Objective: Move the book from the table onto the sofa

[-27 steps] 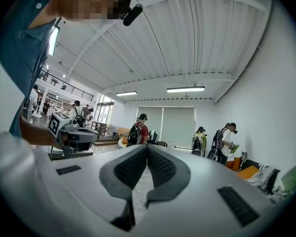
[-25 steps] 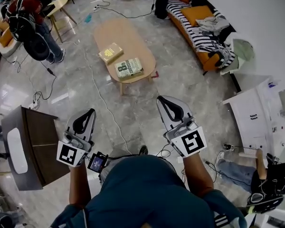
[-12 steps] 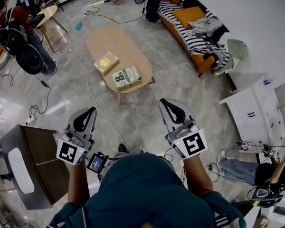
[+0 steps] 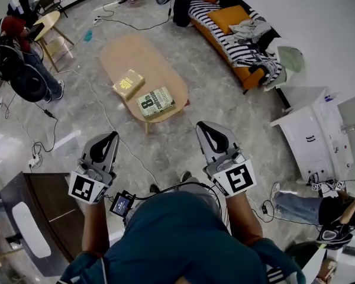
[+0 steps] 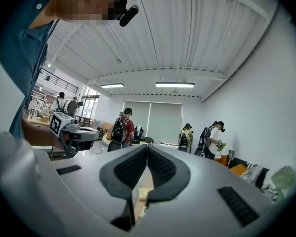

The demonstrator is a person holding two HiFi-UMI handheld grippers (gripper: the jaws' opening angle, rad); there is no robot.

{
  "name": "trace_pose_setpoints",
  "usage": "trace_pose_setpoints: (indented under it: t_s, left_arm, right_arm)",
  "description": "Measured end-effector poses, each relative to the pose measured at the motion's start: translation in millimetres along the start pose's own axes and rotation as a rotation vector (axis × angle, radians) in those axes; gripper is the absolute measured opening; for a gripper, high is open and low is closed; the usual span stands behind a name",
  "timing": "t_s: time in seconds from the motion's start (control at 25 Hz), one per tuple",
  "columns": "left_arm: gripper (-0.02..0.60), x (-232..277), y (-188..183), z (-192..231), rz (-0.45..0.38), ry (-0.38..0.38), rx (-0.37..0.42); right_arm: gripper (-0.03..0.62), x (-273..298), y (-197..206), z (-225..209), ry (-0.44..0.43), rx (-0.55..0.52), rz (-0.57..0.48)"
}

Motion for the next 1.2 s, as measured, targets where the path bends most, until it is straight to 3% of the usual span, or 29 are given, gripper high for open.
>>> trace_pose_setpoints:
  t_s: [0.28, 0.76, 0.96, 1.2]
  left_arm:
    - [0.003, 42.5, 10.1, 12.5, 0.019, -0.034, -0.002]
    - [0.004, 136.6, 21.2, -2.4, 0.076, -0.124, -0.009]
    - [0.003, 152.6, 24.1, -0.6, 0.091, -0.133, -0.027]
    - [0.003, 152.6, 40.0, 36.6, 0.104, -0.139, -0.032]
  right_arm:
    - [0.014, 32.7, 7.7, -43.6, -0.051, 0.008, -0.014]
    - [0.014, 65.7, 30.7, -151.2, -0.164, 0.039, -0.038]
    - [0.014, 78.7, 42.7, -167.9, -0.182, 0.061, -0.025]
    - [0.014, 111.7, 46.1, -163.9, -0.164, 0.055, -0.014]
Point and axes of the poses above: the fingertips, and each gripper's own axes: x forward along the fingers, z to its left, y out of its underside, the point moved 7 cm from there along -x, backward along the fingers, and after that the axes turned 1 degree about x, right-handed, at the moved point
